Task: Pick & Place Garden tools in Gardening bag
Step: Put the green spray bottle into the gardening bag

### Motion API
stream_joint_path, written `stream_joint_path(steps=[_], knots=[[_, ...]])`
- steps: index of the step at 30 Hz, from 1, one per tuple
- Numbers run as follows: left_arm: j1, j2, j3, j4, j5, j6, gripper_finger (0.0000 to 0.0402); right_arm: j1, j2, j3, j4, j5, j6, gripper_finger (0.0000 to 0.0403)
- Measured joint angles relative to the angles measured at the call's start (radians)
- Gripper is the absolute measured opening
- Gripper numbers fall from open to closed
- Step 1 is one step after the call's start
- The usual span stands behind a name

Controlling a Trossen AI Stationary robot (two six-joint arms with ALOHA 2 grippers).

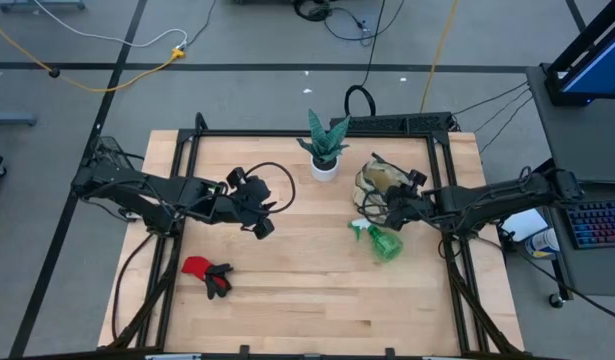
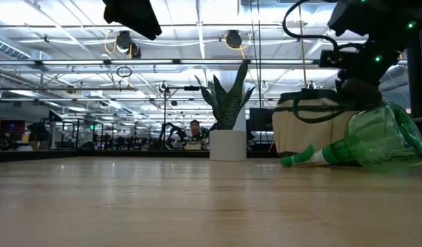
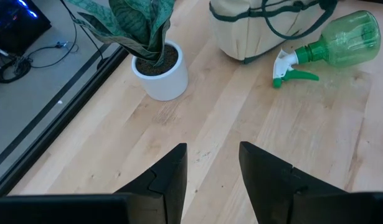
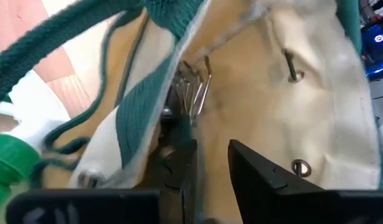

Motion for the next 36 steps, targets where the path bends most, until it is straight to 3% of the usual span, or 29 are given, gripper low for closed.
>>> stream_joint_path(steps=[15,30,36], knots=[[0.0,0.0,0.0,0.0,0.0,0.0,0.0152,-0.05,0.0,-0.022,0.103,-0.002,-0.117,0.0139],[0.0,0.0,0.0,0.0,0.0,0.003,0.0152,-0.052,0.0,-0.022,0.196,-0.029,-0.124,0.0148],[0.0,0.0,0.0,0.0,0.0,0.003,0.0152,-0.052,0.0,-0.022,0.202,-0.029,-0.131,0.0183]])
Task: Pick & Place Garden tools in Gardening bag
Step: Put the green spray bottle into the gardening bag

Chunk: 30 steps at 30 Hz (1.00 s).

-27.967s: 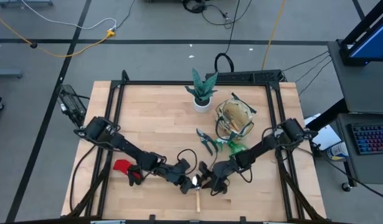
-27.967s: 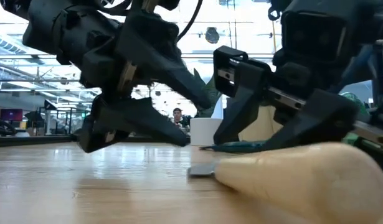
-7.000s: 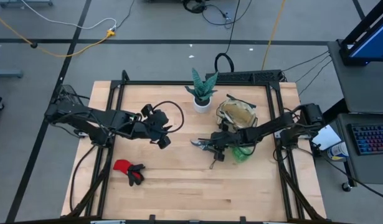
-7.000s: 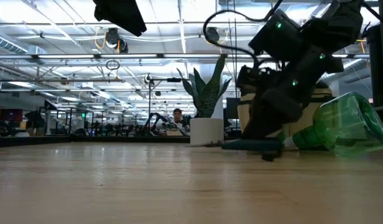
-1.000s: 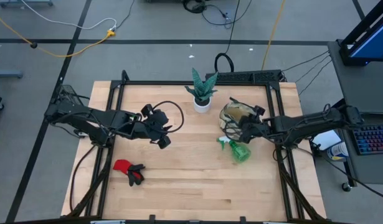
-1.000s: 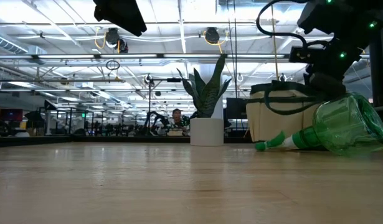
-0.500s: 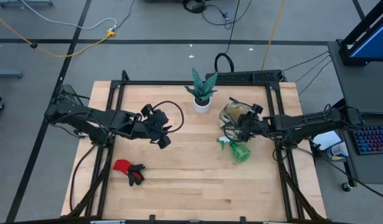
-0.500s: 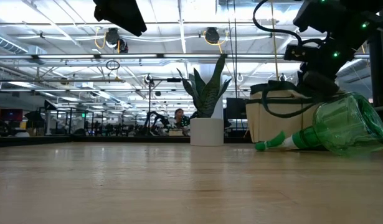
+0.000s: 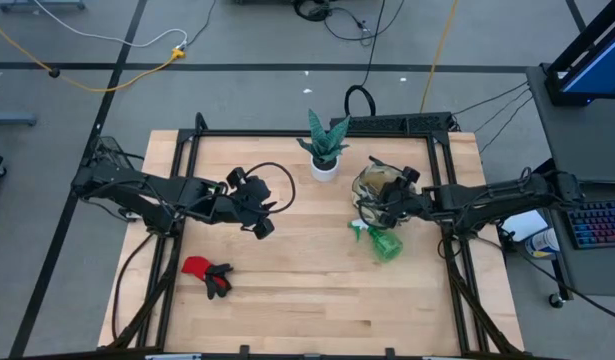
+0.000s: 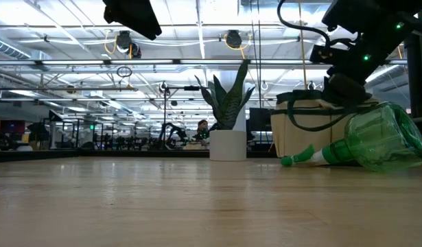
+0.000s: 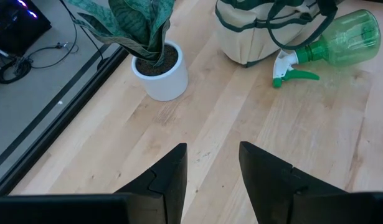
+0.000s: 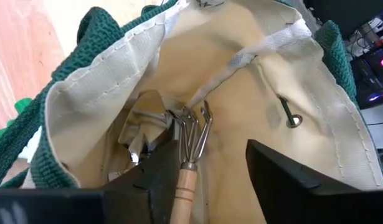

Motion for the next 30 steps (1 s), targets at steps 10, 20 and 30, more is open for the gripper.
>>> stream_joint_path(steps=[10,20,30], knots=[[0.0,0.0,0.0,0.0,0.0,0.0,0.0152,0.001,0.0,0.0,0.089,0.003,-0.061,0.0228],[0.0,0.0,0.0,-0.001,0.002,0.0,0.0152,0.003,0.0,0.0,0.274,0.003,-0.158,0.022],[0.0,0.0,0.0,-0.001,0.002,0.0,0.0152,0.003,0.0,0.0,0.416,0.009,-0.241,0.022]])
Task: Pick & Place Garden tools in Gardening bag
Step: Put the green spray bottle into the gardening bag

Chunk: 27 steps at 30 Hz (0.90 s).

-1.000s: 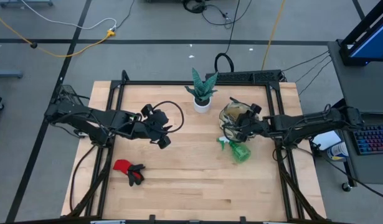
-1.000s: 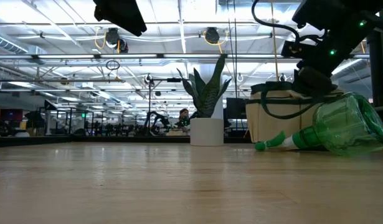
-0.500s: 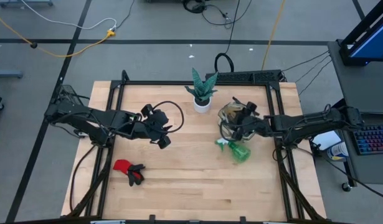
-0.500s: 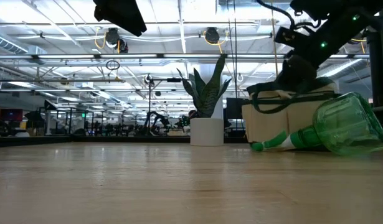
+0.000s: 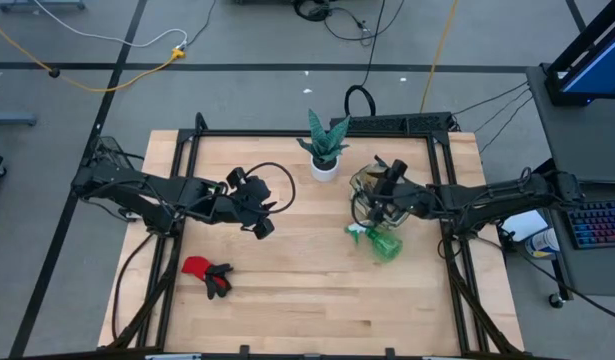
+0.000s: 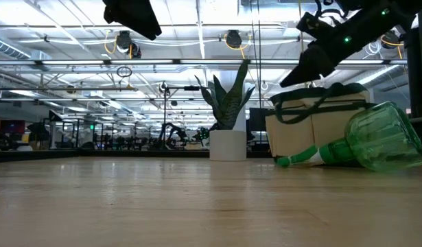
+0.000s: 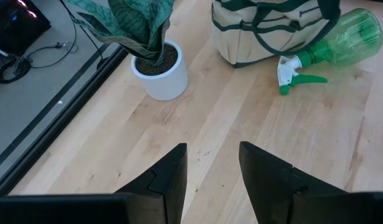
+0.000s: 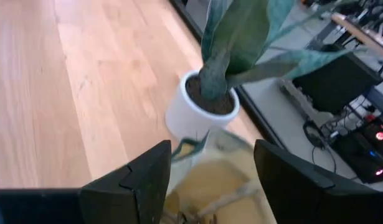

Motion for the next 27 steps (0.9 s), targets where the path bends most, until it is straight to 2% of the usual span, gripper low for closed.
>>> stream_joint_path(steps=[6,9,13,16,21,27], knots=[[0.0,0.0,0.0,0.0,0.0,0.0,0.0152,0.009,0.0,0.0,0.091,-0.011,-0.029,0.0221],[0.0,0.0,0.0,0.0,0.0,0.0,0.0152,0.037,0.0,0.0,0.131,-0.076,-0.051,0.0218],[0.0,0.0,0.0,0.0,0.0,0.0,0.0152,0.103,0.0,0.0,0.178,-0.221,-0.066,0.0215],[0.0,0.0,0.0,0.0,0.0,0.0,0.0152,0.163,0.0,0.0,0.19,-0.269,-0.033,0.0215],[0.0,0.0,0.0,0.0,0.0,0.0,0.0152,0.258,0.005,0.0,0.183,-0.27,0.05,0.0215],[0.0,0.0,0.0,0.0,0.0,0.0,0.0152,0.343,0.072,0.001,0.189,-0.269,0.141,0.0215]])
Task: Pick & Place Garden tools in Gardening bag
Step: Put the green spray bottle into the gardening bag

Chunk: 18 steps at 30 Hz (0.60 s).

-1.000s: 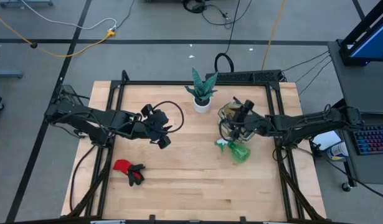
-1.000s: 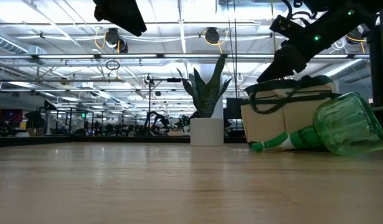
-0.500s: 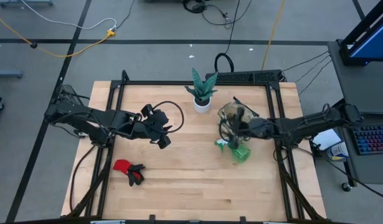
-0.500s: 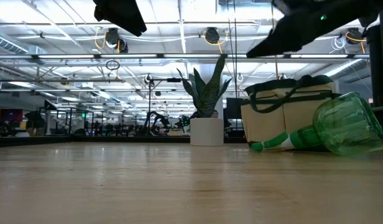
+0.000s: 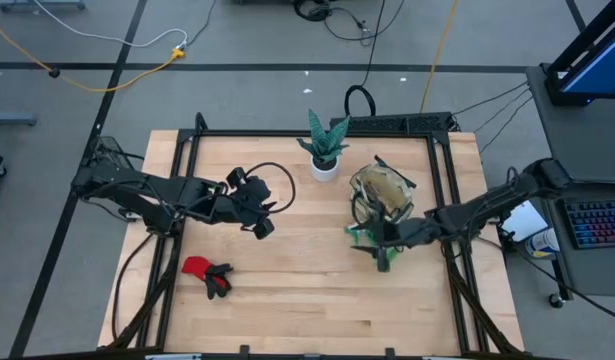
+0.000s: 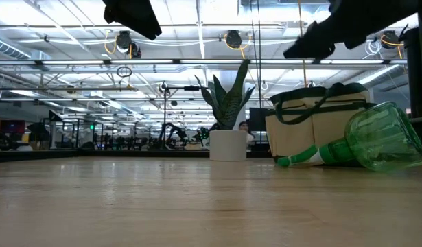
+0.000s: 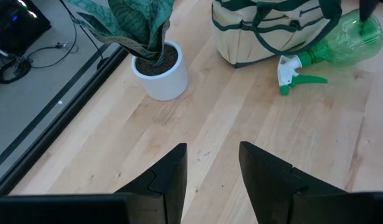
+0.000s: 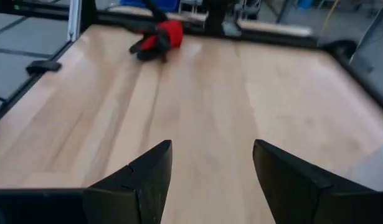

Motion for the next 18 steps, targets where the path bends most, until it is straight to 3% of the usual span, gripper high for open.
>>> stream_joint_path(steps=[5,18], knots=[[0.0,0.0,0.0,0.0,-0.003,0.0,0.0152,0.026,0.07,0.001,-0.035,-0.004,0.12,0.0215],[0.0,0.0,0.0,0.0,-0.007,0.0,0.0152,0.034,0.098,0.002,-0.4,-0.122,0.531,0.0215]])
